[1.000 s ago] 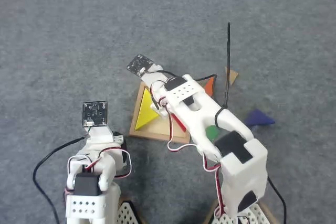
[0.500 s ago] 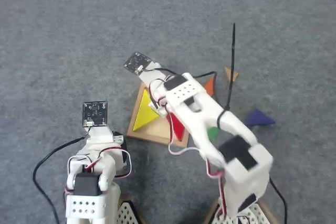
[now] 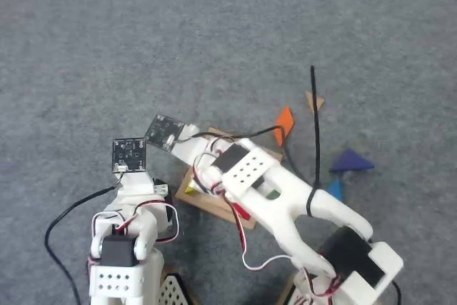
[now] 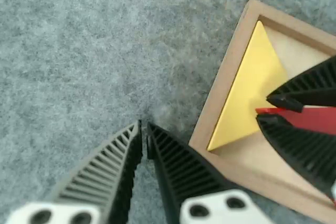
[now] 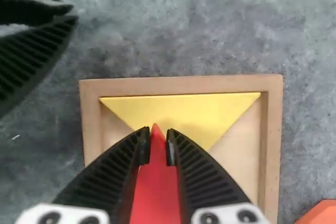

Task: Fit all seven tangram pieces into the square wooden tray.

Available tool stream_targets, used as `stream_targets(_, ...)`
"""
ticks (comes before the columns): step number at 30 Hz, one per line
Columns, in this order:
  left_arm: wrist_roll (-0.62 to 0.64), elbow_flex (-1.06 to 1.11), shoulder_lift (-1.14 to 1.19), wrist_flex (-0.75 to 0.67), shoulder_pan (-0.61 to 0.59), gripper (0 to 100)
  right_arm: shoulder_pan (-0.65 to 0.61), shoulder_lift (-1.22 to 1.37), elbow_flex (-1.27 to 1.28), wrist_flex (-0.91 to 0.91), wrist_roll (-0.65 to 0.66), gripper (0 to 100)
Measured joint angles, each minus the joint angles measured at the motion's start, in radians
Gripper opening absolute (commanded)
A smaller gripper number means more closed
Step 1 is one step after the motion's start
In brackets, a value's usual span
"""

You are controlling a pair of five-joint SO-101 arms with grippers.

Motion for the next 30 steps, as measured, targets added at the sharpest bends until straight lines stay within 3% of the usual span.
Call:
stream_targets(6,0.000,0.000,0.000,0.000,0.000,1,-0.009,0.000,0.002,-0.008,0.000,2.8)
stream_targets(12,0.000,0.000,0.000,0.000,0.000,1,-0.009,0.000,0.002,-0.008,0.000,20.5)
stream_targets(15,0.000,0.000,0.000,0.000,0.000,1,-0.009,0.000,0.002,-0.008,-0.017,23.7)
stream_targets(24,0.000,0.000,0.000,0.000,0.000,1,-0.009,-0.028,0.005,-0.025,-0.028,22.6)
stream_targets(30,0.000,0.000,0.000,0.000,0.000,1,0.172,-0.137,0.009,-0.011,-0.150,3.9)
